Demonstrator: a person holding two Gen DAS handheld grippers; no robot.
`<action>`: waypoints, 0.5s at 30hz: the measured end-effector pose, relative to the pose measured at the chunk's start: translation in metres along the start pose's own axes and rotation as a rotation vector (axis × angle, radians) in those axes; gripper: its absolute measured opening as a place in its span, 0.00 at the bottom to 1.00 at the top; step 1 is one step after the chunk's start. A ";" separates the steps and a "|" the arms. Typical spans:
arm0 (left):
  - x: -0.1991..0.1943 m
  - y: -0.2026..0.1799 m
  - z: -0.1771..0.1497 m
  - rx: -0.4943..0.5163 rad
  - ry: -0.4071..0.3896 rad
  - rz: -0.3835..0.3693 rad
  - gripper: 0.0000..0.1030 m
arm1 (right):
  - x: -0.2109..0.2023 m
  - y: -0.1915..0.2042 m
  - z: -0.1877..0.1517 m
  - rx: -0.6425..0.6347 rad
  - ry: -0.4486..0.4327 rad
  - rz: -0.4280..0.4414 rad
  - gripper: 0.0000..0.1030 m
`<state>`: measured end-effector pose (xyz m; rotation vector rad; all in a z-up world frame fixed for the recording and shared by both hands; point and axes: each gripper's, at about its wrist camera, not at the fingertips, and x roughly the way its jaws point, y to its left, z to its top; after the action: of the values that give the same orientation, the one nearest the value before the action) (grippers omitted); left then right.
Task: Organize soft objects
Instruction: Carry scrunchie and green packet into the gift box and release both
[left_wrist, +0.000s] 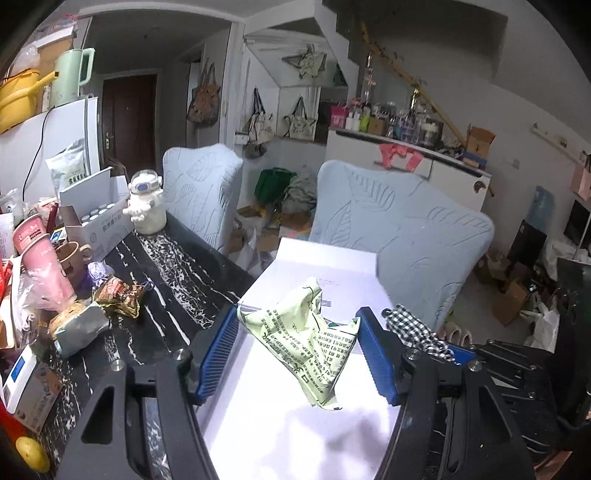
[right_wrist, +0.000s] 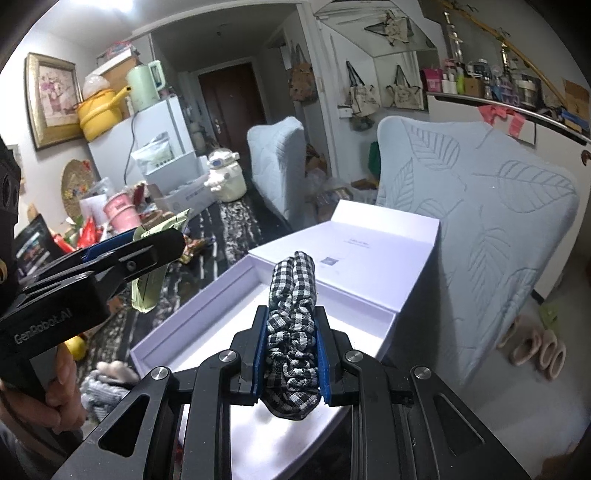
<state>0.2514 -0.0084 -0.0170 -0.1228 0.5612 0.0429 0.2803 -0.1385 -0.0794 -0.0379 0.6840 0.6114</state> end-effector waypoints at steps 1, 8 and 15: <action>0.005 0.000 0.000 0.005 0.010 0.011 0.63 | 0.007 -0.002 0.001 0.000 0.010 -0.001 0.22; 0.038 0.002 -0.001 0.024 0.086 0.053 0.64 | 0.036 -0.012 0.000 -0.009 0.065 0.001 0.23; 0.061 0.002 -0.004 0.026 0.196 0.112 0.70 | 0.045 -0.015 -0.007 -0.015 0.105 -0.031 0.30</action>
<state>0.3004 -0.0070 -0.0534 -0.0704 0.7641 0.1339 0.3120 -0.1294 -0.1147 -0.0952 0.7794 0.5876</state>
